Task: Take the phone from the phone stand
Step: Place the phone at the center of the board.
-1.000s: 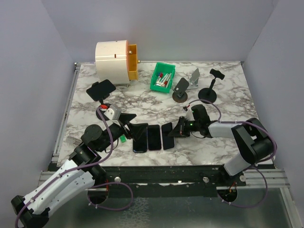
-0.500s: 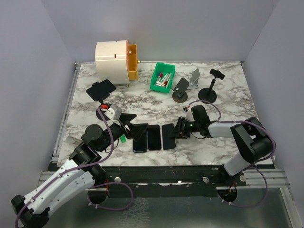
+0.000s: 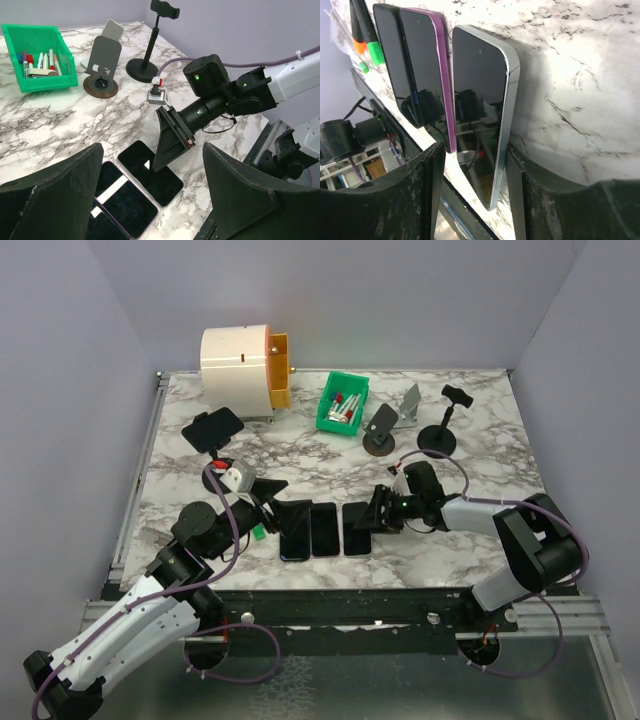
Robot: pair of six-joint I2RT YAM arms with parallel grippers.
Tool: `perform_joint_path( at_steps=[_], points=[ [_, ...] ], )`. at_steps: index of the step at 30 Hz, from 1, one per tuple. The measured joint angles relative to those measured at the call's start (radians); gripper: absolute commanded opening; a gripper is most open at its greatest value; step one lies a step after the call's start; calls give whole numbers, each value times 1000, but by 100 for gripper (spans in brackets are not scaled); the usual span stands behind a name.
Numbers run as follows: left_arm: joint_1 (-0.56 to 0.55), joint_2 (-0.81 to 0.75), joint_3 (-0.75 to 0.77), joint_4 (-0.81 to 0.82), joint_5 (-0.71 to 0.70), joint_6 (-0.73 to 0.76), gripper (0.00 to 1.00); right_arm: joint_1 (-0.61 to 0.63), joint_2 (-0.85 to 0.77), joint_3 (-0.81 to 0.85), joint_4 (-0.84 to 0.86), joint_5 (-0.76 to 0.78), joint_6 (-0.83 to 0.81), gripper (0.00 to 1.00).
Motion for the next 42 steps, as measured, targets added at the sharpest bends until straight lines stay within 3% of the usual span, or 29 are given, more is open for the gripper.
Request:
perform_joint_path(
  at_steps=[10,23,42],
  points=[
    [0,0,0,0,3,0,81,-2,-57,23,-126,107,-54,54],
    [0,0,0,0,6,0,81,-6,-55,26,-141,123,-71,39],
    [1,5,0,0,9,0,81,6,-19,23,-84,83,-43,38]
  ],
)
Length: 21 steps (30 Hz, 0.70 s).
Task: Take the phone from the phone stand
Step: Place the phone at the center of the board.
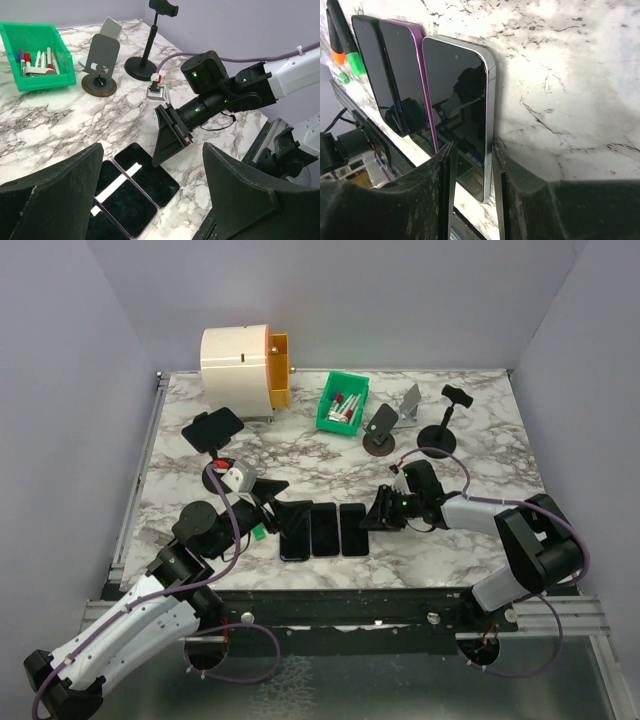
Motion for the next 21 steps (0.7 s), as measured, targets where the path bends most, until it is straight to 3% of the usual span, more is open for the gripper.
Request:
perform_joint_path(
  at_steps=[5,13,18,21],
  points=[
    [0,0,0,0,2,0,81,9,11,0,16,-14,11,38],
    [0,-10,0,-5,-12,0,81,10,-50,26,-66,40,11,50],
    [0,-20,13,-36,-151,4,83,14,-231,144,-211,179,-42,52],
    [0,44,101,-108,-282,19,89,14,-347,220,-252,247,-93,53]
  ],
)
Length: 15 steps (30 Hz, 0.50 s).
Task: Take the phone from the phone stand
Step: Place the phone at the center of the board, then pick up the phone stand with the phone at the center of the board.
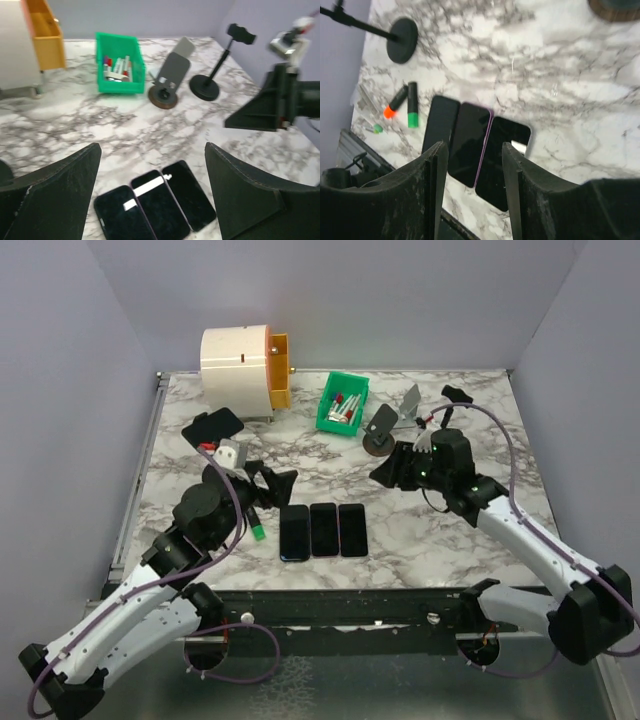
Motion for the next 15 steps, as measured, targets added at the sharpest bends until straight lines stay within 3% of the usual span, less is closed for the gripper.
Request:
perform_joint_path(
  at_steps=[7,12,15],
  points=[
    [29,239,336,-132,-218,59,93,0,-190,46,-50,102,-86,53],
    [192,364,501,-238,-226,-1,93,0,-255,0,-55,120,-101,53],
    [287,393,508,-294,-204,-82,93,0,-259,-25,-70,121,-107,53]
  ],
)
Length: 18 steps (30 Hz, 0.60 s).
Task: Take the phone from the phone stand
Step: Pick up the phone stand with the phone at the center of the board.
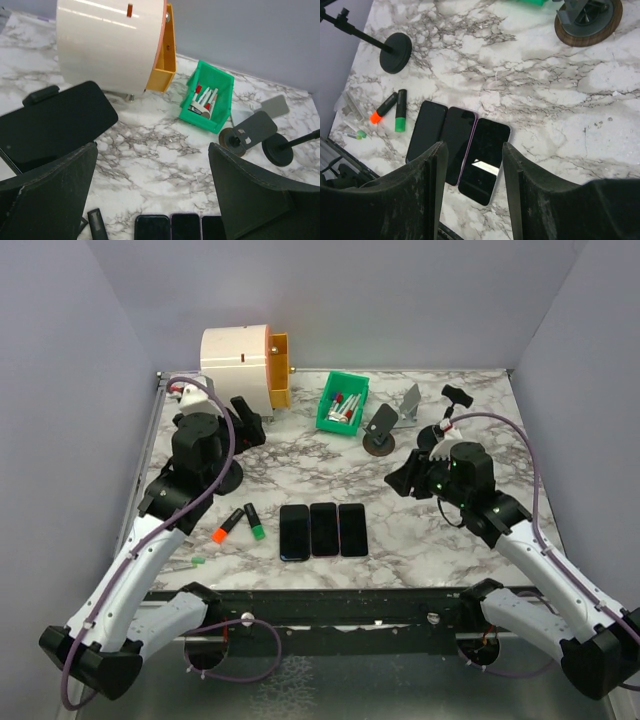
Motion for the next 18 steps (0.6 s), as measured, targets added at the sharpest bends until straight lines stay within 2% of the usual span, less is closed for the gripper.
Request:
perform_joint_path(
  at_steps=[3,11,18],
  points=[
    [14,-30,-35,-55,11,-93,92,0,-4,-9,-24,1,-8,53],
    [15,-232,-172,-154,-18,-272,90,0,-51,-35,-28,15,-19,52],
    [26,-237,-269,-181,-19,-326,90,0,-52,-35,-27,14,-26,52]
  ],
)
